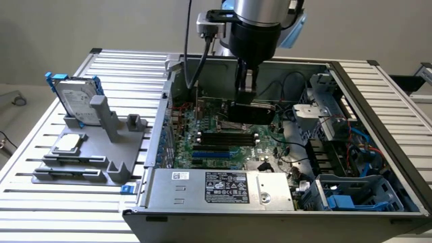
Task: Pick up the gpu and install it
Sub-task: 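Insert the gpu into the slot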
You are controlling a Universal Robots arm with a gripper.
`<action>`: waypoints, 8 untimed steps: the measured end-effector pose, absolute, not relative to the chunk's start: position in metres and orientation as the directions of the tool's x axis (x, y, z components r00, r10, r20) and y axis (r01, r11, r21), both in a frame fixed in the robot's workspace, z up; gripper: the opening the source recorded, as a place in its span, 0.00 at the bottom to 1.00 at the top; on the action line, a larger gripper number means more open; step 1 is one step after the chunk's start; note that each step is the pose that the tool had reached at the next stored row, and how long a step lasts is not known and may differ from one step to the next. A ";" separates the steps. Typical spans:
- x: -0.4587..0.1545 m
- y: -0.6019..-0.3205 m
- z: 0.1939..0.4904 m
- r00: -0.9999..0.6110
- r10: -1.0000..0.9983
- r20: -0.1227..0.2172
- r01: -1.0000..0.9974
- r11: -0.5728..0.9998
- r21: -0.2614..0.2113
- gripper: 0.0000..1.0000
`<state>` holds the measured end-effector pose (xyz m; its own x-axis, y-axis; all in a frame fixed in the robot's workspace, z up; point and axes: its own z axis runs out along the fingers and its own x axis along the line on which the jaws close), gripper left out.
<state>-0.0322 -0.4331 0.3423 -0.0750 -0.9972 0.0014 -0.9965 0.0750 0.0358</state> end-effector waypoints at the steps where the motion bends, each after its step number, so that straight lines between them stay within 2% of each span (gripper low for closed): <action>1: -0.032 -0.434 0.341 -0.068 -0.998 0.001 -0.997 0.068 0.036 0.26; 8: -0.043 -0.435 0.329 -0.029 -1.000 -0.004 -0.999 0.029 0.035 0.26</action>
<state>-0.0427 -0.4350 0.3286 -0.0288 -0.9996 -0.0037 -0.9990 0.0287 0.0355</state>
